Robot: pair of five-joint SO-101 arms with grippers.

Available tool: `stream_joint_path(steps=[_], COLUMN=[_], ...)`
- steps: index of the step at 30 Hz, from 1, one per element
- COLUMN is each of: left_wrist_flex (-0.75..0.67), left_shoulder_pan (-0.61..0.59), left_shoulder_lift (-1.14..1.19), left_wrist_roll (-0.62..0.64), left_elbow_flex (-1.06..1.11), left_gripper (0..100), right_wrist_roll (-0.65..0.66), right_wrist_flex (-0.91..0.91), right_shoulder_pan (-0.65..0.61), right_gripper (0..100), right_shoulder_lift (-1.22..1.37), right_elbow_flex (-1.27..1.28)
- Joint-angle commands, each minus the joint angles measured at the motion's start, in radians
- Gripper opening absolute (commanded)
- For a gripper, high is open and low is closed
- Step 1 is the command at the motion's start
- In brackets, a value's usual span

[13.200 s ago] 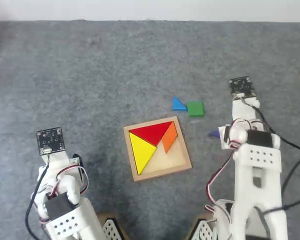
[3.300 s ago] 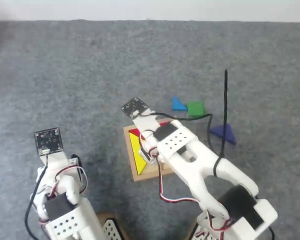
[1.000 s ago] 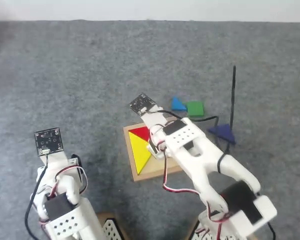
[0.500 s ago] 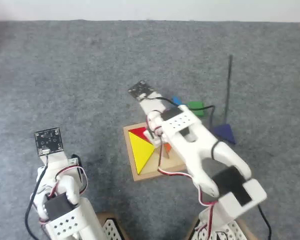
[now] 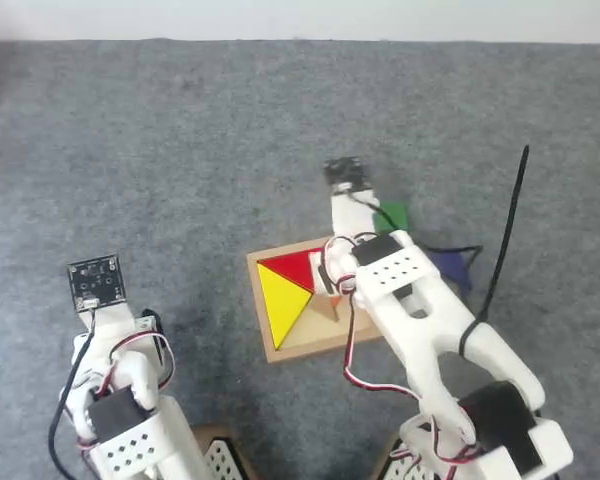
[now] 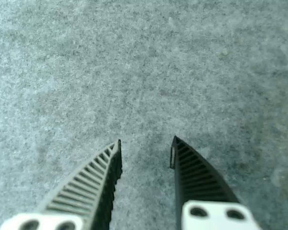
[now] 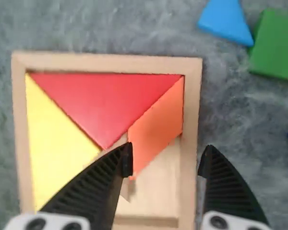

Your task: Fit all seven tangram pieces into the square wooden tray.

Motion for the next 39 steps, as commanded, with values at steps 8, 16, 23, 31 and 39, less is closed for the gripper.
stream_joint_path(steps=[8,16,23,31,39], left_wrist_flex=[0.005,0.005,0.005,0.005,0.005], left_shoulder_pan=[-0.006,-0.006,-0.006,-0.006,-0.006], left_shoulder_lift=[-0.018,-0.018,-0.018,-0.018,-0.018], left_wrist_roll=[0.008,0.008,0.008,0.008,0.008], left_elbow_flex=[-0.004,-0.004,-0.004,-0.004,-0.004], left_gripper=[17,17,17,17,17], right_wrist_roll=[-0.276,-0.261,-0.176,-0.164,-0.307], right_wrist_flex=[-0.134,-0.104,0.189,0.200,0.199], right_shoulder_pan=[-0.039,-0.019,0.048,-0.047,-0.054], right_gripper=[22.7,22.7,22.7,22.4,22.4], right_shoulder_lift=[0.110,0.162,0.170,0.160,0.170], right_elbow_flex=[-0.006,-0.008,-0.132,-0.221,-0.299])
